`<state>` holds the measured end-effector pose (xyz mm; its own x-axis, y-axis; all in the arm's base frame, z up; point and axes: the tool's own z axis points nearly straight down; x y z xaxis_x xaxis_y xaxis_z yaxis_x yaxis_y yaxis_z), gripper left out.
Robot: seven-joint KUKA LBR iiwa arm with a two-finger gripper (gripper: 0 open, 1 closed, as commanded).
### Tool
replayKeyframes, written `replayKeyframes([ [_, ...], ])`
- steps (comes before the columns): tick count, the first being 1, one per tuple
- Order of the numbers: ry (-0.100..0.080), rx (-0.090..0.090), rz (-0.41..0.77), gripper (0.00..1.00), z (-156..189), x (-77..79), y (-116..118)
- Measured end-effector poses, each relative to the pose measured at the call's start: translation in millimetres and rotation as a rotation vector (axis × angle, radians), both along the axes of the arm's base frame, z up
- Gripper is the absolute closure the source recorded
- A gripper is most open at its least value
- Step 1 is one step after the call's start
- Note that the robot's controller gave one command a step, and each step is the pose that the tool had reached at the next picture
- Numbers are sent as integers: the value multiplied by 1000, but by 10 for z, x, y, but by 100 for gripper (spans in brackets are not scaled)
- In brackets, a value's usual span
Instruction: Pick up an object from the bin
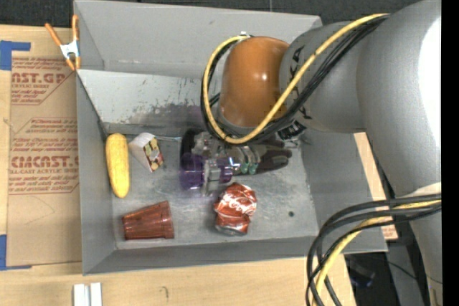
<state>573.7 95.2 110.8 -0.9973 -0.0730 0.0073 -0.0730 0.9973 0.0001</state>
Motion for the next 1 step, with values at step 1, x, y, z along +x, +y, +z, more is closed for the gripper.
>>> replayKeyframes([
  [1, -3, 0, -9, 100, 565, 74, -79],
])
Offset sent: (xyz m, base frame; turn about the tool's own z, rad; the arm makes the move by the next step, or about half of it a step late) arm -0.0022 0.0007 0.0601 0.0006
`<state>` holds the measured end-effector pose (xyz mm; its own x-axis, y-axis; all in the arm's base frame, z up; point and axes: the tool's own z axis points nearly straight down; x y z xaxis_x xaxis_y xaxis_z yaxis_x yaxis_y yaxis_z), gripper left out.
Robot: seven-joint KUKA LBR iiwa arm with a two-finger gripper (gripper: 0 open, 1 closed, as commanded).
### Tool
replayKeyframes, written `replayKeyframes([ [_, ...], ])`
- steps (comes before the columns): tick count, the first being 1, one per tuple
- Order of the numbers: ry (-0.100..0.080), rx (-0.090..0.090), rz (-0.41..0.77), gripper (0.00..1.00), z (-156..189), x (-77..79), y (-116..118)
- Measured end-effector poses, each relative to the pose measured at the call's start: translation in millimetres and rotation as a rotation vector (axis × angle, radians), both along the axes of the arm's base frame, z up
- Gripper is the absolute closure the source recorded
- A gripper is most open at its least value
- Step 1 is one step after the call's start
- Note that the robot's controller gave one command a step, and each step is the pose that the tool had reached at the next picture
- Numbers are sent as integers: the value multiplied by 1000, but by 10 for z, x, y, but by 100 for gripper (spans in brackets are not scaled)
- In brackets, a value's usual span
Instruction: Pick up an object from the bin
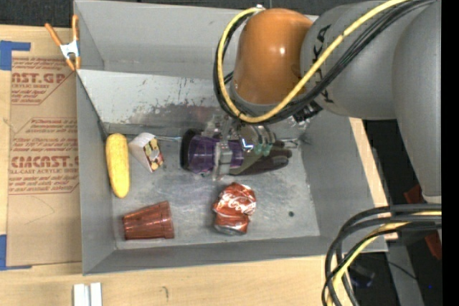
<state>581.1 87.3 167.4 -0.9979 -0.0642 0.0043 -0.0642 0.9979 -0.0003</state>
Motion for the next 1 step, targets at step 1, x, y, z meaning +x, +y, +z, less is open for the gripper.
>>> replayKeyframes([
  [1, -9, 1, -1, 100, 523, 19, -13],
])
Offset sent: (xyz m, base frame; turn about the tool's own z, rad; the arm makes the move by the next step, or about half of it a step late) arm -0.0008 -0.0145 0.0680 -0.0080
